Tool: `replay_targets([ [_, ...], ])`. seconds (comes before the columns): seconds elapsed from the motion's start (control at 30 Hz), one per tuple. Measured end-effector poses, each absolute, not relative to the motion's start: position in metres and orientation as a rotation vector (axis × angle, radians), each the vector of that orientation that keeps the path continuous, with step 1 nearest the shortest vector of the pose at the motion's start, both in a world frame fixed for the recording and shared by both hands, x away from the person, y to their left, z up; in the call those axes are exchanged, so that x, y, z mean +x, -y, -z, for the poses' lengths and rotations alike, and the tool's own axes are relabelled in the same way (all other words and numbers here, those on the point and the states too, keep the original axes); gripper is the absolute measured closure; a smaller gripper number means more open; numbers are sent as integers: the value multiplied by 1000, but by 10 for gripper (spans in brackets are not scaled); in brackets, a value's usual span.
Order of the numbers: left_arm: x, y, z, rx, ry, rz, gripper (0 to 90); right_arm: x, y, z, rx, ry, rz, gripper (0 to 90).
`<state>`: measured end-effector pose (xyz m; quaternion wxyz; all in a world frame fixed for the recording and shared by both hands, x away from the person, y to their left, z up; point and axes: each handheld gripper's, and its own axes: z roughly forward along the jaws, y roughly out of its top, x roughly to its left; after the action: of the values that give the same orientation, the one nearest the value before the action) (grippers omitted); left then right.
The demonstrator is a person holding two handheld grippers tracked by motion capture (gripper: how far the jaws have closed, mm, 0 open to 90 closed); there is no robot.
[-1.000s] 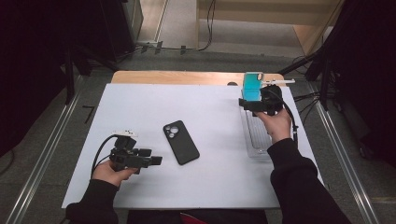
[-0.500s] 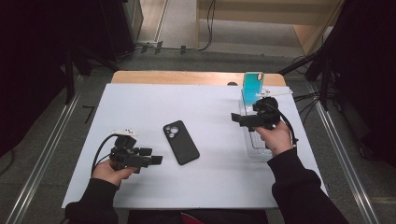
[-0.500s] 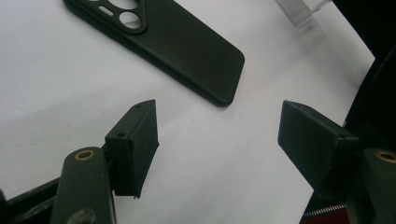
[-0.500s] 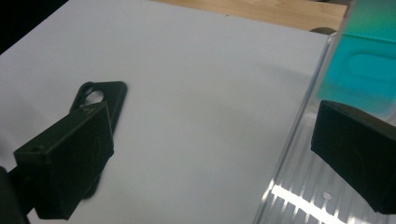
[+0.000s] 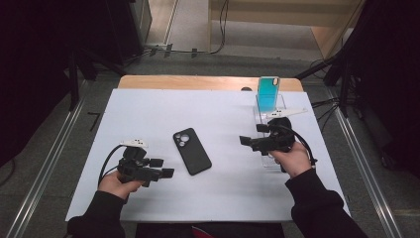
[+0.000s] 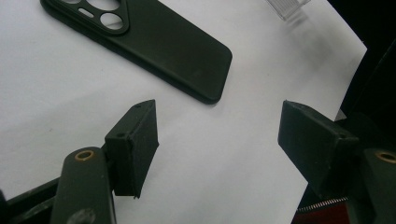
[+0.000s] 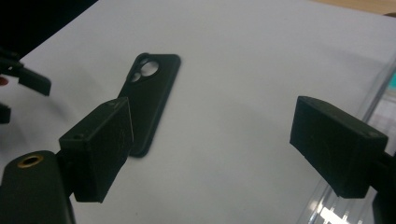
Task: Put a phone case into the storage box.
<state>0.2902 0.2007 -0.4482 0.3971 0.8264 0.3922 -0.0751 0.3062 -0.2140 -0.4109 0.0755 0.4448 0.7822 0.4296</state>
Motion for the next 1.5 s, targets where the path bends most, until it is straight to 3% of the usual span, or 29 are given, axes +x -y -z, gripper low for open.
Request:
replay_targets([
  [0.23,287,-200,448,2101,-980,185,285,298,213,419,1260,-2464,-1326,233],
  [1.1,275,-194,451,2116,-926,120,284,251,230,461,1072,-2622,-1314,233],
  [1.5,274,-195,453,2110,-927,145,284,251,239,475,1109,-2656,-1268,231],
])
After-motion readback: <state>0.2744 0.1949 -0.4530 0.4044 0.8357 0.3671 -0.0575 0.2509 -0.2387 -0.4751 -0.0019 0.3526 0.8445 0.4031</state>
